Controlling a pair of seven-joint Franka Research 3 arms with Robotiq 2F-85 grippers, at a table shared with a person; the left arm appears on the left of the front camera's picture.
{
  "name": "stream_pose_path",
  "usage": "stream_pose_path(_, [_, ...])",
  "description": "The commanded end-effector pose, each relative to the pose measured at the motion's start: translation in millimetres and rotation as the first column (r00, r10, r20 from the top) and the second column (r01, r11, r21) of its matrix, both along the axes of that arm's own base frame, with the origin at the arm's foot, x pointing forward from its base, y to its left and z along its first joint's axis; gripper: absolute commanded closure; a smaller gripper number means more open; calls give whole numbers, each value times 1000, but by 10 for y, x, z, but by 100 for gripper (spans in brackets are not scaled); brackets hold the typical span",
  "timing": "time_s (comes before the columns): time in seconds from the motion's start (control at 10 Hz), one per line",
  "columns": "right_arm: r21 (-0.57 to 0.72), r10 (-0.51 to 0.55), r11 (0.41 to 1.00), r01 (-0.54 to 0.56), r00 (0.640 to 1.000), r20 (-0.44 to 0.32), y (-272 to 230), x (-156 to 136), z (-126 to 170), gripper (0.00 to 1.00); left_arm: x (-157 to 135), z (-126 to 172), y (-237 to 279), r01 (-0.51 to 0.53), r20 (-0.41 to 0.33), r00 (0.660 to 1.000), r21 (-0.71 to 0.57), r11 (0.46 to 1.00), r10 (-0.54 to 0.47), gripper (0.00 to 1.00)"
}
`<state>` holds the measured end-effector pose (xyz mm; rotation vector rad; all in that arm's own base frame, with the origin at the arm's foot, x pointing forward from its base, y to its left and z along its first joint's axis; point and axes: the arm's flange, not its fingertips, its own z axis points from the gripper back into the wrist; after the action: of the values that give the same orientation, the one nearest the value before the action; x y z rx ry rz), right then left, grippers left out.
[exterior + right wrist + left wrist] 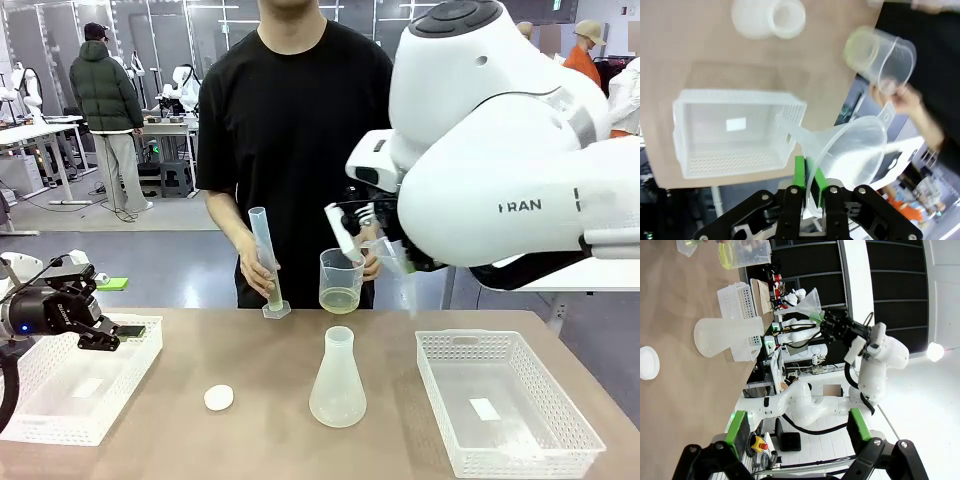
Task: Prepare the solutions needed for the experiment.
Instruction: Pick up the Plastic Funnel and insert it into the Big flask.
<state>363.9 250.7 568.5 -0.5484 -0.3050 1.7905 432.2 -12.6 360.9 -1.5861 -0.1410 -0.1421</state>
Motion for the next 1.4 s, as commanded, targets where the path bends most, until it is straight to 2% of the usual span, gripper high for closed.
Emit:
stream_pose_path(0.0, [72, 148, 986, -150, 989, 25, 31, -202, -25, 94, -9, 18, -14, -15, 4, 1000, -5, 1000, 15, 0])
stream_pose_path(0.2, [119, 277, 950, -287, 956, 92, 160, -415, 4, 94, -9, 18, -14, -15, 4, 1000, -5, 1000, 15, 0])
stream_pose_path(0.3, [136, 321, 934, -330, 944, 83, 202, -468, 12, 94, -9, 18, -14, -15, 4, 1000, -5, 1000, 15, 0])
stream_pose_path(0.7, [155, 351, 921, -359, 933, 77, 252, -490, -47, 94, -9, 18, -14, -15, 4, 1000, -5, 1000, 15, 0])
stream_pose_path(1.3, [196, 359, 907, -372, 928, 99, 267, -357, -235, 94, -9, 18, -14, -15, 4, 1000, -5, 1000, 15, 0])
